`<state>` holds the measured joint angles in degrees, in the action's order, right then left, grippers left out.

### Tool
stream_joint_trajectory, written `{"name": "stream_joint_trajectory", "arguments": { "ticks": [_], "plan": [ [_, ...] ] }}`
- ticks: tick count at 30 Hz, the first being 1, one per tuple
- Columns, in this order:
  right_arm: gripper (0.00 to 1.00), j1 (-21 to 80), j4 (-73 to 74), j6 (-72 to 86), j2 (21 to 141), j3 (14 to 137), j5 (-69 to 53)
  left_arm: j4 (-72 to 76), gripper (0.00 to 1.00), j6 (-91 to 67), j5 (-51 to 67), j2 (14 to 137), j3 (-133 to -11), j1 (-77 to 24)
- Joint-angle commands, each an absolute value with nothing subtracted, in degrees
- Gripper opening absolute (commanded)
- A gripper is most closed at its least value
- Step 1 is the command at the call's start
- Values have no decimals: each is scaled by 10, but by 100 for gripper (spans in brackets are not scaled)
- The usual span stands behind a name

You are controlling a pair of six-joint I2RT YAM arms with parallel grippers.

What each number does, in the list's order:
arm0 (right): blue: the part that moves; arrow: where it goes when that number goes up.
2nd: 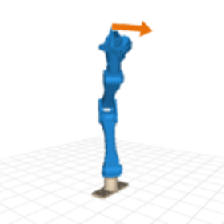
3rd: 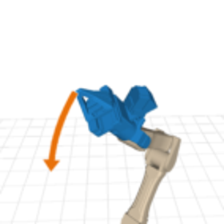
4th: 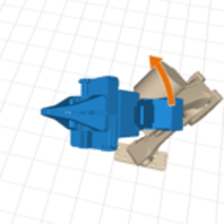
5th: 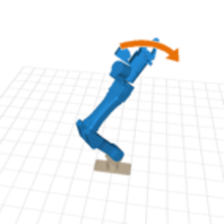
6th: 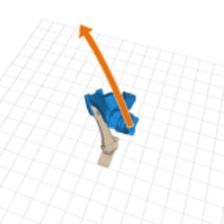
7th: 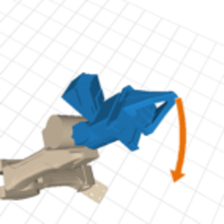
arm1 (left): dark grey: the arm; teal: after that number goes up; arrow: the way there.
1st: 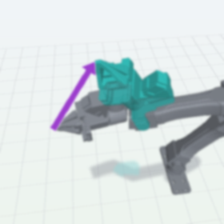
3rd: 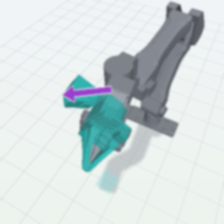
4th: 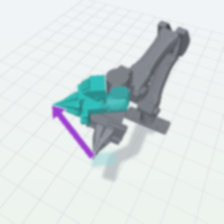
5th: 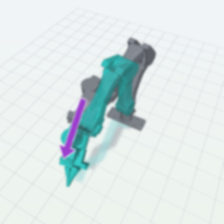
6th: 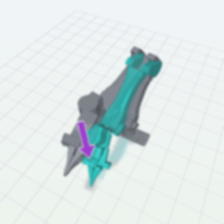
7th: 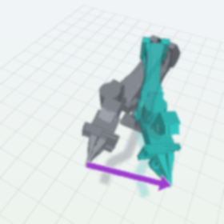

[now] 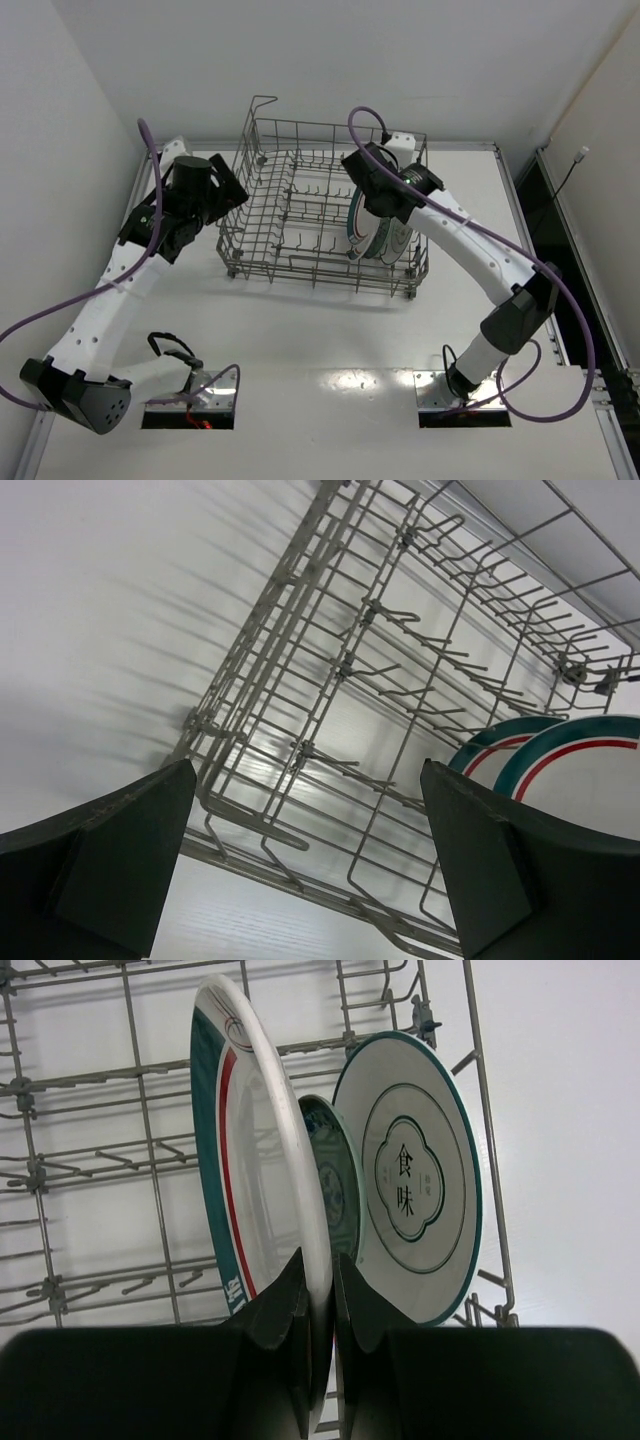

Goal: Load the plates into the dish rack

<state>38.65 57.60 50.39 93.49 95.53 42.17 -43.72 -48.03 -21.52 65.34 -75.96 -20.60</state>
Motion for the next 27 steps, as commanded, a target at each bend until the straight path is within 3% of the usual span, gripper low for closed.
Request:
{"name": "stream_joint_trajectory", "arguments": {
  "ticks": [1,10,15,18,21,22,23,27],
  "plan": [
    [0,385,585,502,963,1000,483,-437,94,-454,-207,643,-758,-182],
    [0,420,650,497,1137,1159,500,-447,94,-430,-187,643,-758,-149],
    [1,420,644,497,1168,1165,466,-453,94,-413,-187,643,-746,-138],
    [18,420,639,491,1162,1158,435,-458,94,-413,-199,643,-725,-138],
    [63,415,627,471,1122,1153,407,-458,94,-433,-226,636,-695,-138],
    [93,415,621,465,1108,1153,402,-458,94,-439,-226,636,-687,-138],
    [100,415,621,455,1091,1153,402,-458,94,-446,-231,628,-673,-138],
    [100,415,600,398,988,1152,412,-451,94,-453,-238,610,-652,-138]
  ]
}}
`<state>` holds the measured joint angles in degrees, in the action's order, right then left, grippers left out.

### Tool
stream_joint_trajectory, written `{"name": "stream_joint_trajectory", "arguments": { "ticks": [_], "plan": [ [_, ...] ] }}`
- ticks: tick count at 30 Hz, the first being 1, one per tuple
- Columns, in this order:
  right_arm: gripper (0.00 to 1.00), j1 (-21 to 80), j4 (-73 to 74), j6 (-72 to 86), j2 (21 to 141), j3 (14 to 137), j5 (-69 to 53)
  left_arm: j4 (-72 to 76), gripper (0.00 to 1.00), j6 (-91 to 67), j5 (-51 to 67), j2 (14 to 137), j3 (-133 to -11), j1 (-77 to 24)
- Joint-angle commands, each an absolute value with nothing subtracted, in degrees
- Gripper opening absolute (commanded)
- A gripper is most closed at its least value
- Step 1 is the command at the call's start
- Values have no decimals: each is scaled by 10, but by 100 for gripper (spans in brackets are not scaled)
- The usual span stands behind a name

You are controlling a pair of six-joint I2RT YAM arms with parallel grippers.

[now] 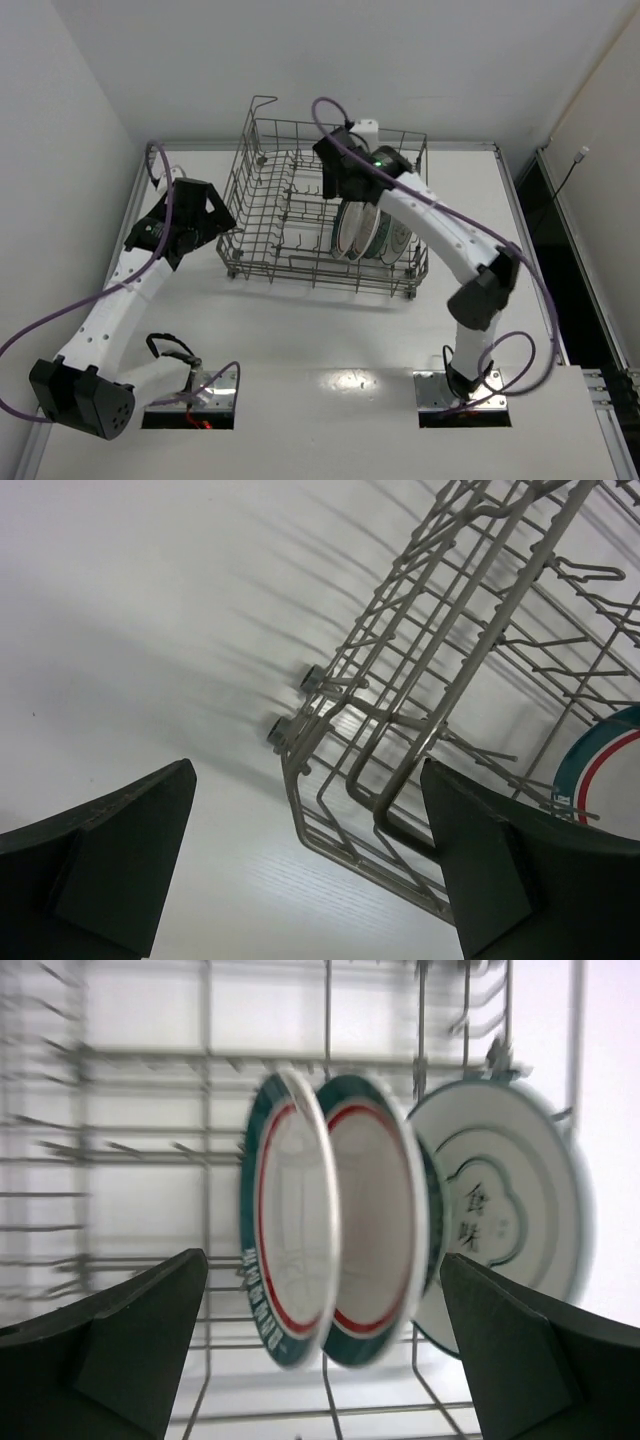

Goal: Load the plates into the dish rack

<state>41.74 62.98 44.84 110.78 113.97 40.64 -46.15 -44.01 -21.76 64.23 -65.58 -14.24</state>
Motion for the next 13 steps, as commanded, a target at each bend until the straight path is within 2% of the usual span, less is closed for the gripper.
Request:
{"name": "stream_joint_trajectory", "arguments": {
  "ticks": [1,6,13],
  "plan": [
    [100,415,579,383,964,1147,405,-451,94,-454,-244,602,-652,-132],
    [100,392,502,294,817,1083,308,-441,94,-446,-269,602,-714,-126],
    [100,381,475,248,717,1008,384,-404,95,-451,-252,640,-734,-115]
  ]
}}
